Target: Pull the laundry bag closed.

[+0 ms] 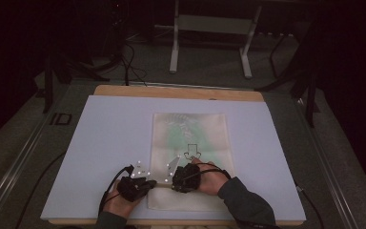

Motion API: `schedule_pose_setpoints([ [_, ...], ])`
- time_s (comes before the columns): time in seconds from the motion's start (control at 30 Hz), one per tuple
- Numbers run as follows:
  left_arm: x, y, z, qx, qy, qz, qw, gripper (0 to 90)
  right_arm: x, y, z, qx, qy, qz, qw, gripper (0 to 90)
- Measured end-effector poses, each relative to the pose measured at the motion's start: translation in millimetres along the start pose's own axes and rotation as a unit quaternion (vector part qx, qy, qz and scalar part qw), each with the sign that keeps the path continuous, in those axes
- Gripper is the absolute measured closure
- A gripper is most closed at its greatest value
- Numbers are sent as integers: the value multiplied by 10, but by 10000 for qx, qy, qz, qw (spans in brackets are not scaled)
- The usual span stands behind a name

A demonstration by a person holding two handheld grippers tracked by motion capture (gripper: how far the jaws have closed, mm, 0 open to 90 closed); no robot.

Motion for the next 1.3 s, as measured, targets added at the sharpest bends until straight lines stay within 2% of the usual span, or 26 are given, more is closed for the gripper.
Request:
schedule_pose_setpoints([
  [1.3,-1,1,0,7,-16,-2,10000,893,-113,-7,188,-51,-302,41,9995,824],
])
Point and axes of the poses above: each handheld gripper's, and its own axes: x roughly forward along the jaws, z roughly out of its underside, y roughly to its right, the point moved 9 cm from there along x, roughly forward along the jaws, and after that the axes turned 1 degree about -y, right-handed, at the moved point
